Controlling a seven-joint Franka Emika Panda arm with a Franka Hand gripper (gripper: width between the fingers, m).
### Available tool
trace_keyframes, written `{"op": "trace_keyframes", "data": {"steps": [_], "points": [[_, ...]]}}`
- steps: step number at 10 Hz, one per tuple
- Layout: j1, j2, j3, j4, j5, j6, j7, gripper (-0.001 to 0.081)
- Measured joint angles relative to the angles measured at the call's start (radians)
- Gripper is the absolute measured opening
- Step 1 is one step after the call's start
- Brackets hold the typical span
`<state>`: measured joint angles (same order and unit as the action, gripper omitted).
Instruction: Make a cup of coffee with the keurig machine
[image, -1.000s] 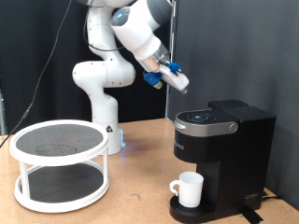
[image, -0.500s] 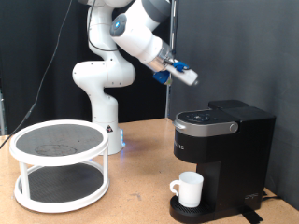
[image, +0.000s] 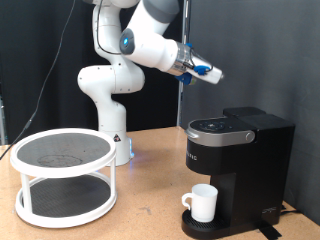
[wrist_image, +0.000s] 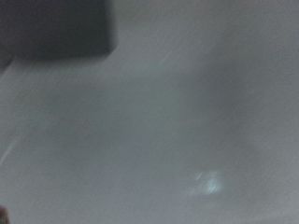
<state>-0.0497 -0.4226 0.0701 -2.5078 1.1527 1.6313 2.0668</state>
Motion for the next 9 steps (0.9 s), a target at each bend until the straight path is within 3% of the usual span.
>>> {"op": "trace_keyframes", "data": {"steps": [3,4,7,9], "points": [[0.000,0.137,0.018,0.106,-0.165,-0.145,0.217,0.0734],[0.000,0.131,0.019,0.100,-0.150,-0.121,0.185,0.0734],[0.000,0.123,0.072,0.132,-0.469,-0.044,0.190,0.0734],[0.000,0.125,0.102,0.162,-0.712,-0.064,0.187,0.0734]]}}
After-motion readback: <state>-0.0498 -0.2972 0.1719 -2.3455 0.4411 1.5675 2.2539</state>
